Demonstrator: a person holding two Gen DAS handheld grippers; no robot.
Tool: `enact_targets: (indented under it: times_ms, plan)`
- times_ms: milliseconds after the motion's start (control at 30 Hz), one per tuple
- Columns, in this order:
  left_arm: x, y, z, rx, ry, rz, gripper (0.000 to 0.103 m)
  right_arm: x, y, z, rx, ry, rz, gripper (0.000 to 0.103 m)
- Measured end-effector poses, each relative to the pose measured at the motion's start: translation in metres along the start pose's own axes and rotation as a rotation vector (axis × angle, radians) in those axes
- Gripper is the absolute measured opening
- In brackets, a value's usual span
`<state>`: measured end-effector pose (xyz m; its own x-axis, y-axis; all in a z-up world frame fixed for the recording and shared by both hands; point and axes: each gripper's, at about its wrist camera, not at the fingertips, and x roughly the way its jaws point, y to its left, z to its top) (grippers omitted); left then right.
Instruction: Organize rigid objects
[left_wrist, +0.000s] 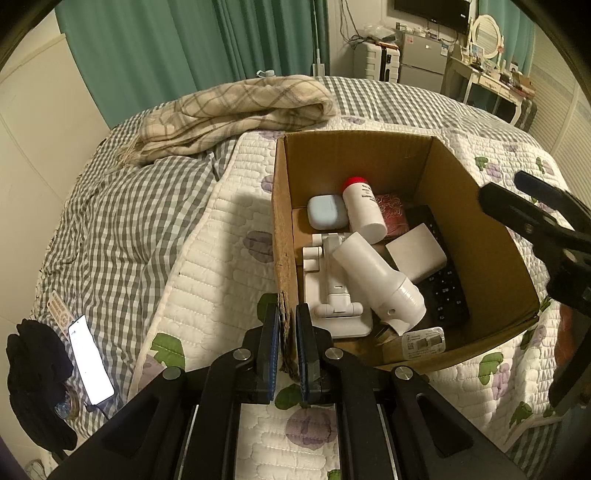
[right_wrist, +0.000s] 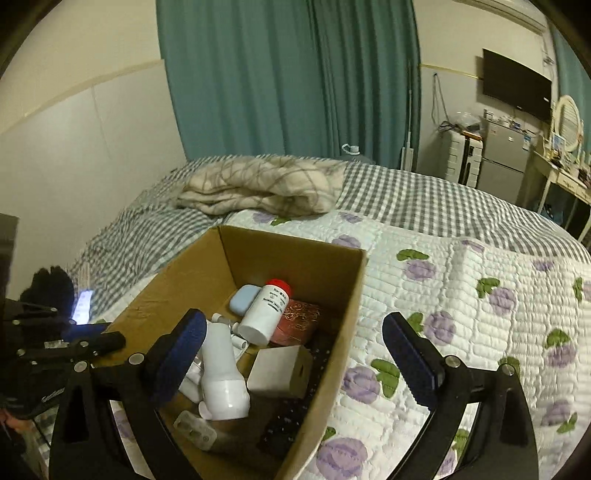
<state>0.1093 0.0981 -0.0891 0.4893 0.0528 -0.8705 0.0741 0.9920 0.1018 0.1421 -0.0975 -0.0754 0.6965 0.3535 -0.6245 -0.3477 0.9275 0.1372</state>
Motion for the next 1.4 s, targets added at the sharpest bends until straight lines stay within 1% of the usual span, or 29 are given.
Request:
enact_targets:
  times_ms: [200,300,367,433,633,767,833,867,900,933,967,1000,1067,1200,1267,1333,1400]
  plan:
    - [0.001,0.008,-0.001,-0.011,0.011,-0.028,0.008,-0.017,0.001,-0.013,0.013,-0.013,-0.013,0.097]
    - [-0.012,0.012,-0.001,-0.018,-0.008,-0.045,0.008,-0.029,-0.002,-0.022,0.029,-0.005,-0.034,0.097]
    - [-0.026,0.011,0.0,-0.007,-0.041,-0.033,0.008,-0.04,-0.004,-0.025,0.033,-0.014,-0.049,0.097]
    - [-0.045,0.01,0.0,-0.001,-0.081,-0.038,0.008,-0.053,-0.006,-0.026,0.034,-0.029,-0.072,0.097]
    - [-0.104,-0.001,-0.003,0.018,-0.225,-0.064,0.008,-0.105,-0.007,-0.023,0.052,-0.118,-0.132,0.097]
    - [-0.132,-0.005,-0.009,0.016,-0.303,-0.078,0.01,-0.136,-0.006,-0.021,0.066,-0.175,-0.158,0.097]
    - [-0.145,-0.008,-0.015,0.019,-0.351,-0.075,0.014,-0.15,-0.003,-0.02,0.072,-0.202,-0.155,0.097]
    - [-0.149,-0.008,-0.017,0.017,-0.372,-0.071,0.019,-0.156,0.0,-0.021,0.07,-0.214,-0.154,0.097]
    - [-0.153,-0.009,-0.02,0.013,-0.393,-0.065,0.031,-0.161,0.003,-0.021,0.066,-0.224,-0.154,0.097]
    - [-0.159,-0.009,-0.024,0.007,-0.423,-0.055,0.04,-0.166,0.006,-0.022,0.06,-0.238,-0.157,0.097]
    - [-0.163,-0.01,-0.028,0.0,-0.445,-0.05,0.057,-0.171,0.01,-0.024,0.053,-0.251,-0.161,0.097]
    - [-0.166,-0.01,-0.031,-0.008,-0.468,-0.047,0.058,-0.175,0.013,-0.026,0.047,-0.262,-0.168,0.097]
    - [-0.171,-0.013,-0.038,-0.011,-0.499,-0.053,0.059,-0.182,0.016,-0.03,0.043,-0.276,-0.168,0.098]
    - [-0.176,-0.02,-0.051,-0.028,-0.569,-0.04,0.074,-0.19,0.021,-0.037,0.037,-0.286,-0.159,0.099]
    - [-0.176,-0.023,-0.056,-0.036,-0.586,-0.053,0.078,-0.195,0.021,-0.04,0.029,-0.293,-0.166,0.102]
    - [-0.175,-0.025,-0.059,-0.036,-0.59,-0.05,0.079,-0.199,0.02,-0.043,0.026,-0.299,-0.182,0.103]
    - [-0.174,-0.029,-0.061,-0.026,-0.597,-0.028,0.08,-0.201,0.018,-0.045,0.033,-0.309,-0.19,0.103]
